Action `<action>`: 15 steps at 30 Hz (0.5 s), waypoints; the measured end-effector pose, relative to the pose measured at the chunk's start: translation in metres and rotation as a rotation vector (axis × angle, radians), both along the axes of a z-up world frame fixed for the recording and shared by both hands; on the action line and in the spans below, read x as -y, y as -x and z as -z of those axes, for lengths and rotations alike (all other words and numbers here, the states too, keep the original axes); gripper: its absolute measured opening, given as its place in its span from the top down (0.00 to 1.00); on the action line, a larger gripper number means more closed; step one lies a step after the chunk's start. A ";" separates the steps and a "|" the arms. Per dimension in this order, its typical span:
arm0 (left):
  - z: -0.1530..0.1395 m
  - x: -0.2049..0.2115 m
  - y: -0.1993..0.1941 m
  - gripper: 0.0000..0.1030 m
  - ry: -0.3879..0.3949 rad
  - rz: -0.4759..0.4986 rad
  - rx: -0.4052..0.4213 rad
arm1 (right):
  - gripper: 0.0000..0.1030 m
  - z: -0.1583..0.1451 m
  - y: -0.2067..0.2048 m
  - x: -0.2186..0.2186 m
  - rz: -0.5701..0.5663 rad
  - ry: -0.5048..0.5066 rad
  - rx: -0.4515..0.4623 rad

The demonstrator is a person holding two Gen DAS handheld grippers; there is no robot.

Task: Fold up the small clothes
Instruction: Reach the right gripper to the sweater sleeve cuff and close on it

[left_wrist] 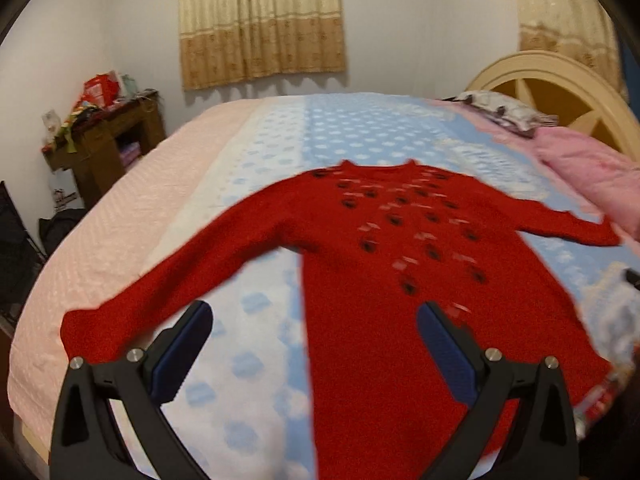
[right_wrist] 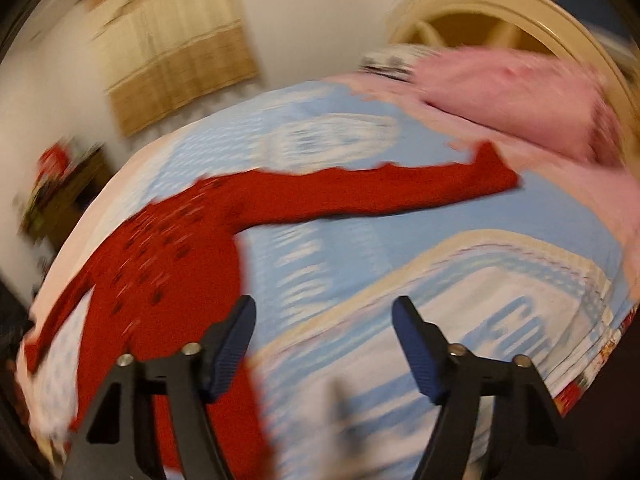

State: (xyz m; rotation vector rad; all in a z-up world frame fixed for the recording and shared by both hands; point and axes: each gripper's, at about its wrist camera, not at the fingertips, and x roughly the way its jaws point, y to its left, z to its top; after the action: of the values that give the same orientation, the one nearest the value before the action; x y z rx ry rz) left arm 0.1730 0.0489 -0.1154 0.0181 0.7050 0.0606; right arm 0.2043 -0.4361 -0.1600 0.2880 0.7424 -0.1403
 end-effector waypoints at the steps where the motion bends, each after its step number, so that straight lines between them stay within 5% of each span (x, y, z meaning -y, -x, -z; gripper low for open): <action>1: 0.005 -0.005 -0.010 0.00 -0.004 -0.018 -0.008 | 0.42 0.002 -0.006 0.017 0.036 -0.017 -0.006; 9: 0.038 -0.027 -0.062 0.00 0.018 -0.083 -0.082 | 0.53 0.008 -0.048 0.135 0.302 -0.030 -0.014; 15: 0.050 -0.054 -0.081 0.00 0.006 -0.167 -0.095 | 0.53 0.004 -0.070 0.182 0.362 -0.037 -0.029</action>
State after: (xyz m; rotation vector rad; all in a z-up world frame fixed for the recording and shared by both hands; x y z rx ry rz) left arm 0.2542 0.1026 -0.1655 -0.0442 0.8006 0.2184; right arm 0.2742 -0.6184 -0.1637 0.4553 0.7170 -0.4741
